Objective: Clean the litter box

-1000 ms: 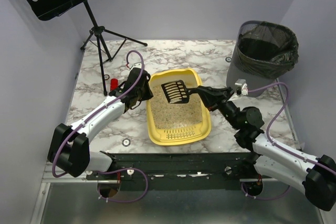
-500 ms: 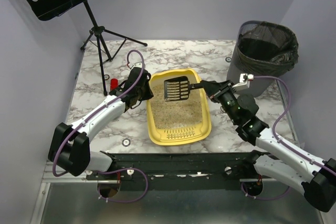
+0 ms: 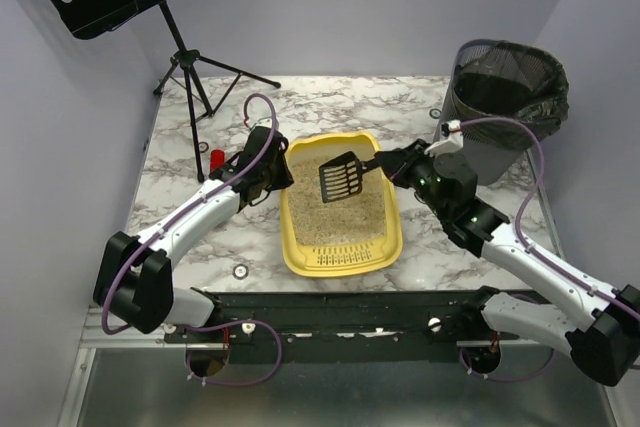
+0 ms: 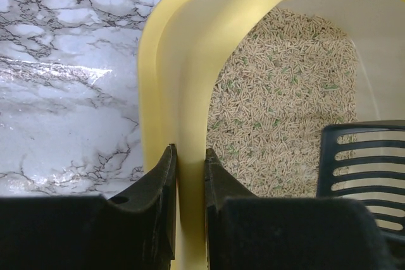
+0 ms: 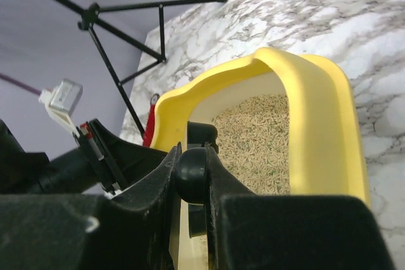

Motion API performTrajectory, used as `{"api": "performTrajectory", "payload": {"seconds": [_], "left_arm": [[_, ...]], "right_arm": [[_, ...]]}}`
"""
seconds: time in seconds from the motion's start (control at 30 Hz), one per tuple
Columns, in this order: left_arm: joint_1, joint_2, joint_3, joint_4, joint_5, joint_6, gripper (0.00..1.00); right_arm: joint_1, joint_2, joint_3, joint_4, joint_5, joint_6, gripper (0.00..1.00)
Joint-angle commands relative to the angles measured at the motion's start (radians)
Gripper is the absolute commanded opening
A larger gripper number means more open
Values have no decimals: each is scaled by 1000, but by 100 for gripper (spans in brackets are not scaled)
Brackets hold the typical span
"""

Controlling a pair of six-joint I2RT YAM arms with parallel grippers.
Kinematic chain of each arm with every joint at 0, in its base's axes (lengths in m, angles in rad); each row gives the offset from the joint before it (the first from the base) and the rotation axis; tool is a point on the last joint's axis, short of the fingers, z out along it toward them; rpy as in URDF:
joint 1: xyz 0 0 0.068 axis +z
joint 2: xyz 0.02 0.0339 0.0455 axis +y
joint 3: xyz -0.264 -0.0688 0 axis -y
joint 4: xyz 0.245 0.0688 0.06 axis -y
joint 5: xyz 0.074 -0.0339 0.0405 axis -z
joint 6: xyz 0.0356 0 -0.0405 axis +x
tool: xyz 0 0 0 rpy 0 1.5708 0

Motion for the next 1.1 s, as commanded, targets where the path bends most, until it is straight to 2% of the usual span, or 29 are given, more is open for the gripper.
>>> {"api": "performTrajectory", "payload": {"seconds": [0.0, 0.07, 0.13, 0.17, 0.2, 0.23, 0.3, 0.33, 0.37, 0.5, 0.6, 0.77, 0.87, 1.07], "left_arm": [[-7, 32, 12, 17, 142, -67, 17], [-6, 23, 11, 21, 155, -68, 36], [-7, 6, 9, 31, 158, -68, 57], [-7, -1, 11, 31, 155, -68, 61], [-6, -7, 12, 31, 154, -68, 66], [-7, -21, 15, 26, 148, -68, 75], [-7, -37, 24, 14, 128, -67, 82], [-7, -56, 29, 6, 120, -65, 98], [-7, -67, 38, -2, 103, -65, 99], [-4, -124, 61, -72, -40, -56, 99], [36, -172, 67, -112, -81, -54, 99], [112, -241, 46, -190, -162, -60, 99], [142, -290, 12, -210, -209, -63, 99], [157, -348, -34, -164, -188, -45, 99]], "right_arm": [[2, 87, 78, -20, -186, -217, 25], [4, 119, 96, -47, -202, -234, 35], [7, 126, 98, -72, -191, -245, 60], [7, 123, 98, -81, -179, -239, 75], [7, 106, 87, -84, -156, -239, 96], [7, 92, 84, -89, -141, -252, 100], [7, 45, 77, -97, -86, -263, 100], [7, 25, 73, -104, -60, -269, 100], [7, 8, 72, -107, -30, -269, 100], [7, -63, 87, -195, 156, -277, 100], [1, -86, 106, -297, 304, -254, 100], [-105, -89, 120, -544, 362, -134, 100], [-137, -129, 69, -581, 433, -75, 100], [-141, -248, -72, -580, 467, -27, 100]]}}
